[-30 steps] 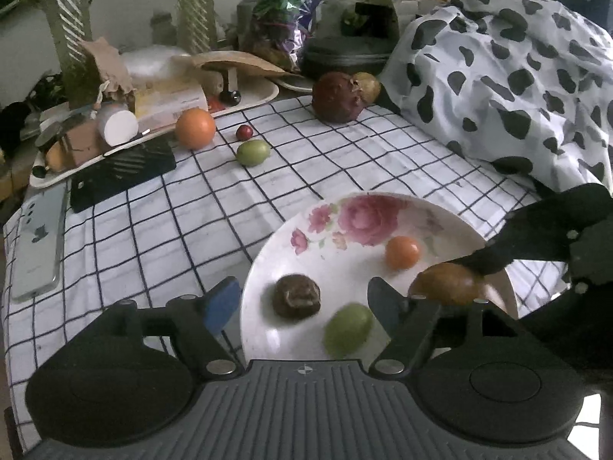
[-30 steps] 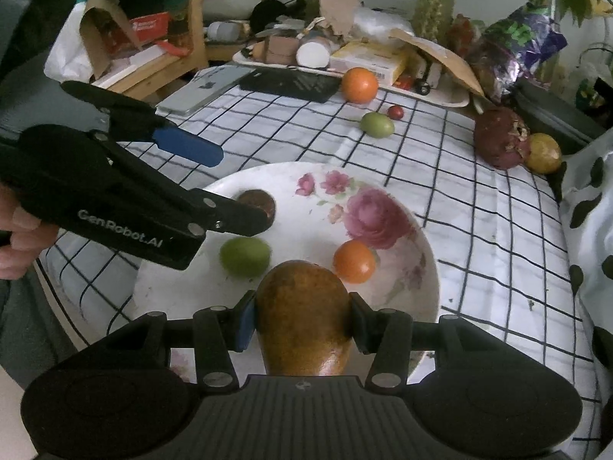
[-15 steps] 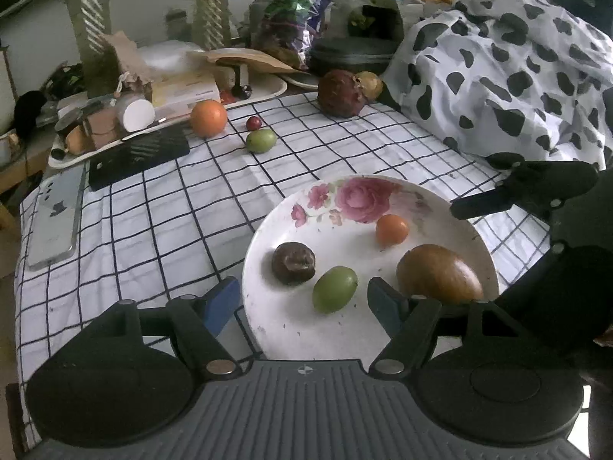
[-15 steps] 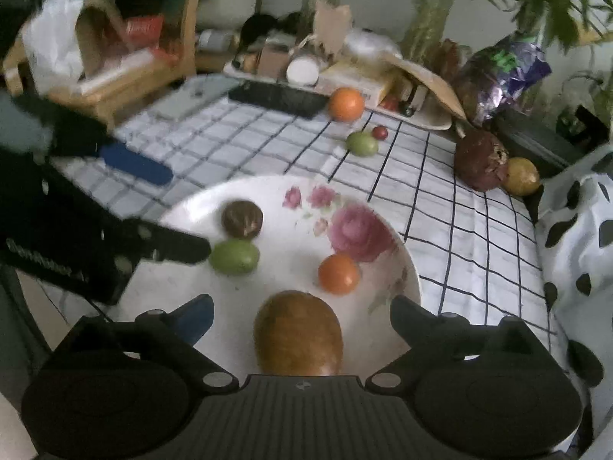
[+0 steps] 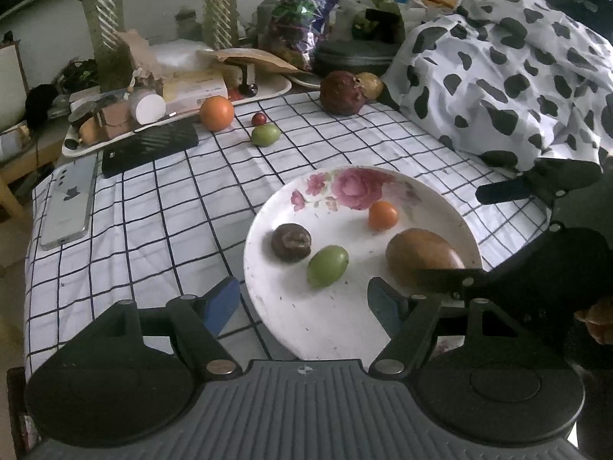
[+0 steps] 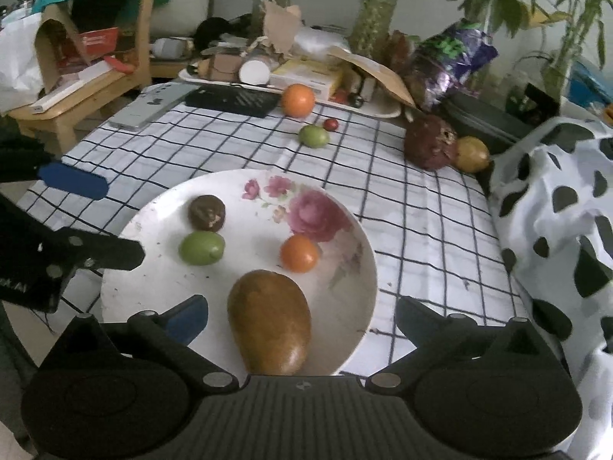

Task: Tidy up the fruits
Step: 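Lower the brown mango onto the plate and open the right gripper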

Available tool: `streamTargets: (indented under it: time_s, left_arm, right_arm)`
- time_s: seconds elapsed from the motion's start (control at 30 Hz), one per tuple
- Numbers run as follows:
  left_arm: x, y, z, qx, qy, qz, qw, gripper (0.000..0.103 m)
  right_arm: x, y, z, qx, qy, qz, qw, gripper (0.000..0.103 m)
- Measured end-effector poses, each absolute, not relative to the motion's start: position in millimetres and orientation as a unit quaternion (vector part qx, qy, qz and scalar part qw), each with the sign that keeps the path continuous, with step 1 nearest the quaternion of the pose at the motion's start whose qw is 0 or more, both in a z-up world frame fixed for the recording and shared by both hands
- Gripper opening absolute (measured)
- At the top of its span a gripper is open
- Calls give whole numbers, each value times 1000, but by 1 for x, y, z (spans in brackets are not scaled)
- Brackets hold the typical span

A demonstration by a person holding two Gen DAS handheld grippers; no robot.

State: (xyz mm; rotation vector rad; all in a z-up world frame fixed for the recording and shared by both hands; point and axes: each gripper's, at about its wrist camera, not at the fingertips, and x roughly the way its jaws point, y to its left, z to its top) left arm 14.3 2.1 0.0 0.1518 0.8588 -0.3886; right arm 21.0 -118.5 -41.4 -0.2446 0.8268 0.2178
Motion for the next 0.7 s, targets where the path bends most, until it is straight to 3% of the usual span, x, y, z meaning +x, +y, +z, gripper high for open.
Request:
streamTargets:
  time_s: [0.7]
  left_arm:
    - [20,1,0,81,408,-185,890,72]
  right_arm:
    - [26,-122,-41,-113,403,83,904,103]
